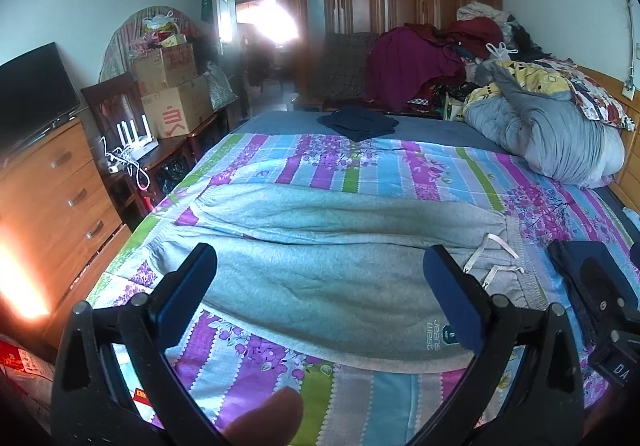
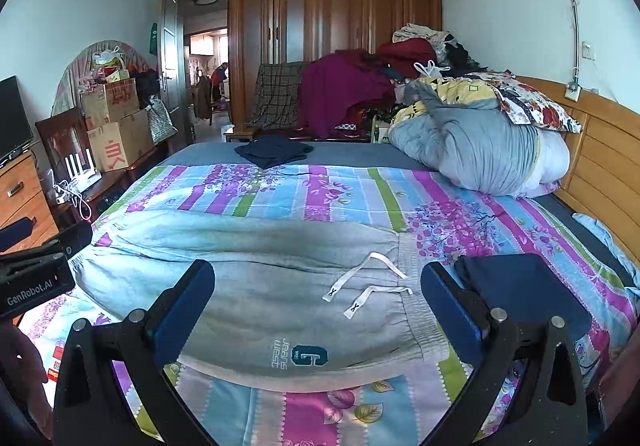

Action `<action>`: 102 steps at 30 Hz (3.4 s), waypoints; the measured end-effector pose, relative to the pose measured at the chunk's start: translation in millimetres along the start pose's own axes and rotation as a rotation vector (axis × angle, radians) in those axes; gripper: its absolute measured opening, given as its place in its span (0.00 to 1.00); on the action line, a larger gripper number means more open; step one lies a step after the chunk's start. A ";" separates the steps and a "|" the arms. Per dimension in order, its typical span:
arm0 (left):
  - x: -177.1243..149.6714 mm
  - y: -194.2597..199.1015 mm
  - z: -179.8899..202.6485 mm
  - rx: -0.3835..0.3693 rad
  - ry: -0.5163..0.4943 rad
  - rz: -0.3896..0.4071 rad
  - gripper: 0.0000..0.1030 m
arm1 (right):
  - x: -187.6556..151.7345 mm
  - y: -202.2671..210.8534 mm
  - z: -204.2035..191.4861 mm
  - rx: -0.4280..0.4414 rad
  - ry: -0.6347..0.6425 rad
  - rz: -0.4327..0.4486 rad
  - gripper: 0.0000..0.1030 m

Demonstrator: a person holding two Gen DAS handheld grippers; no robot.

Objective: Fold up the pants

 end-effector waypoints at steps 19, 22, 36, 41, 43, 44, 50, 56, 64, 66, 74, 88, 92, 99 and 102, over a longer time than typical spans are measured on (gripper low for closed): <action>-18.5 -21.0 -11.7 0.023 -0.018 -0.058 1.00 | -30.5 -5.5 11.9 0.032 0.019 -0.042 1.00; -19.5 -32.4 -21.0 0.024 0.001 -0.086 1.00 | -29.3 -9.8 12.6 0.047 0.022 -0.050 1.00; 1.2 -135.8 -83.3 0.065 0.036 -0.150 1.00 | -13.7 -99.4 -1.3 0.214 0.094 -0.148 1.00; 31.2 -217.3 -110.7 0.139 0.028 -0.143 0.99 | 5.4 -198.5 -24.4 0.263 0.125 -0.208 1.00; 38.3 -242.5 -115.9 0.155 0.028 -0.141 1.00 | 12.3 -243.9 -37.0 0.279 0.149 -0.227 1.00; 40.4 -253.4 -117.3 0.165 0.025 -0.144 1.00 | 13.8 -261.7 -43.1 0.287 0.160 -0.238 1.00; 53.3 -319.5 -112.3 0.157 -0.034 -0.247 1.00 | 30.9 -334.9 -74.4 0.325 0.204 -0.318 1.00; 99.8 -346.0 -126.2 0.096 -0.077 -0.302 1.00 | 81.8 -365.4 -80.7 0.367 0.221 -0.377 1.00; 161.0 -404.2 -175.9 0.016 -0.018 -0.409 1.00 | 172.6 -398.4 -80.2 0.412 0.311 -0.359 1.00; 159.2 -429.7 -181.4 -0.024 -0.046 -0.486 1.00 | 183.6 -410.4 -87.3 0.427 0.345 -0.359 1.00; 145.2 -483.0 -166.1 -0.260 -0.508 -0.517 1.00 | 167.8 -452.2 -107.7 0.476 0.346 -0.376 1.00; 83.8 -557.0 -153.8 -0.523 -0.865 -0.841 1.00 | 115.8 -495.5 -95.5 0.518 0.348 -0.505 1.00; 71.7 -571.3 -147.7 -0.573 -0.864 -0.897 1.00 | 107.1 -508.4 -94.7 0.516 0.340 -0.527 1.00; 43.4 -589.7 -138.9 -0.614 -0.893 -0.975 0.99 | 88.7 -525.3 -98.2 0.539 0.320 -0.564 1.00; 47.2 -594.7 -138.0 -0.635 -0.853 -0.980 0.99 | 81.8 -530.5 -98.7 0.557 0.314 -0.577 1.00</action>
Point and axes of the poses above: each gripper's, at about its wrist camera, not at the fingertips, and y roughly against the way its jaws point, z to its right, x to its top, the point moved 4 cm from there along -y, roughly the way its jaws point, and after that the axes turned 2 degrees about y, right-handed, at the moved point
